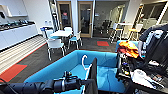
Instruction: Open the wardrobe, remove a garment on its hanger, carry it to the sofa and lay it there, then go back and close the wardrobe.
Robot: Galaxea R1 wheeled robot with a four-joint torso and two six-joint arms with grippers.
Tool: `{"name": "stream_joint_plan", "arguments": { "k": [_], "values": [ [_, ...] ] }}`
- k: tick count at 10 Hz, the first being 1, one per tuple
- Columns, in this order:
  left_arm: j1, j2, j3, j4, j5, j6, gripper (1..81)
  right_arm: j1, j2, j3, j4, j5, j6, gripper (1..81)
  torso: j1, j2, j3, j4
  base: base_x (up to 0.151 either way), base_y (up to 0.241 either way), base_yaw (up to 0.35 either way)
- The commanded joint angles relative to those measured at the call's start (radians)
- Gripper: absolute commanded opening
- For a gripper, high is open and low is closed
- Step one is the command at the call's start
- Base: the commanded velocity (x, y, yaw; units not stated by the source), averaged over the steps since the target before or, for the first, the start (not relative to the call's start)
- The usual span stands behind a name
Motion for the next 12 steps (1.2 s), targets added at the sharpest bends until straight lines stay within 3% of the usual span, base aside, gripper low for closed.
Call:
{"name": "stream_joint_plan", "arguments": {
  "k": [1,8,12],
  "values": [
    [-0.137,-0.009,0.037,0.028,-0.057,0.02,1.0,0.022,0.013,0.009,-0.009,-0.057,-0.005,81.1,0.0,0.0,0.0,0.0,0.101,0.0,0.0],
    [-0.137,-0.013,0.037,0.027,-0.067,0.019,1.0,0.024,0.014,0.009,-0.009,-0.057,-0.005,81.1,0.001,0.0,-0.011,0.0,0.113,0.0,0.0],
    [-0.137,-0.016,0.039,0.028,-0.067,0.019,1.0,0.025,0.014,0.009,-0.011,-0.058,-0.005,81.1,0.001,0.001,-0.011,0.0,0.06,0.0,0.0]
  ]
}}
